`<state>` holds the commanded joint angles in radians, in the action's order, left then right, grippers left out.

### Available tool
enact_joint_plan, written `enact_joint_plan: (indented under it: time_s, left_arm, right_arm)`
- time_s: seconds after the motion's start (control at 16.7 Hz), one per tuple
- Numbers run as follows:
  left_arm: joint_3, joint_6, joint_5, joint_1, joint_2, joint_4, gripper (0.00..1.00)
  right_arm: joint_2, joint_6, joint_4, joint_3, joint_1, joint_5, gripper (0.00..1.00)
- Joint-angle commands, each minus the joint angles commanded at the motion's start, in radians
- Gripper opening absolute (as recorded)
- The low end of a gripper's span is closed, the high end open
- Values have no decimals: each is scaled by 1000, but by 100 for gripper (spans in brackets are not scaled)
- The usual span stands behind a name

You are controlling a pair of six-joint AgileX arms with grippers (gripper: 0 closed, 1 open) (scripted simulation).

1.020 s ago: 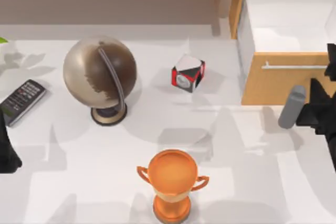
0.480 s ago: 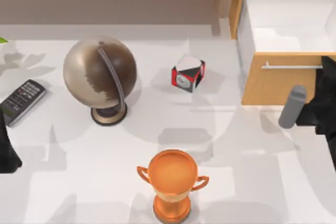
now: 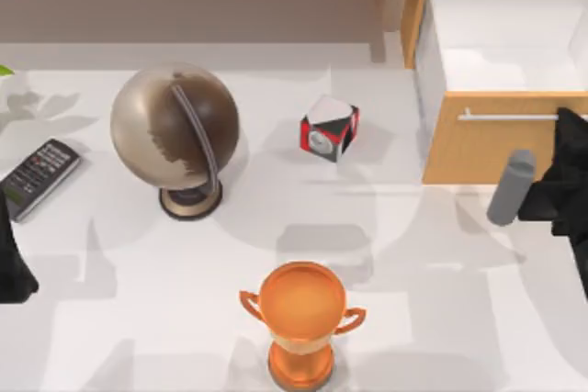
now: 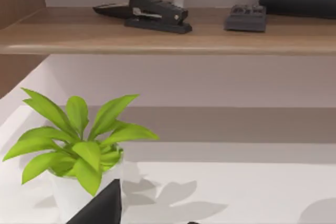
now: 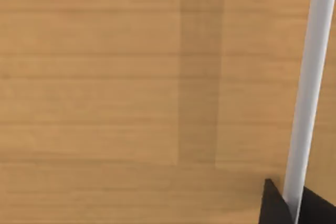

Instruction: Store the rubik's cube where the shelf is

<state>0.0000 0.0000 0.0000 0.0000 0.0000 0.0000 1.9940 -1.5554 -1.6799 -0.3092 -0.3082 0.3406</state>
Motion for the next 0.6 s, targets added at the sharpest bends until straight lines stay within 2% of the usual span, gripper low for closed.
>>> enact_joint_plan:
  time_s: [0.3,0.6]
  left_arm:
    - [0,0,0,0,0,0,100]
    - [0,0,0,0,0,0,100]
  right_arm:
    - [7,3,14,-14,3,-4,0]
    - [52,2,113,-160,44,-44,0]
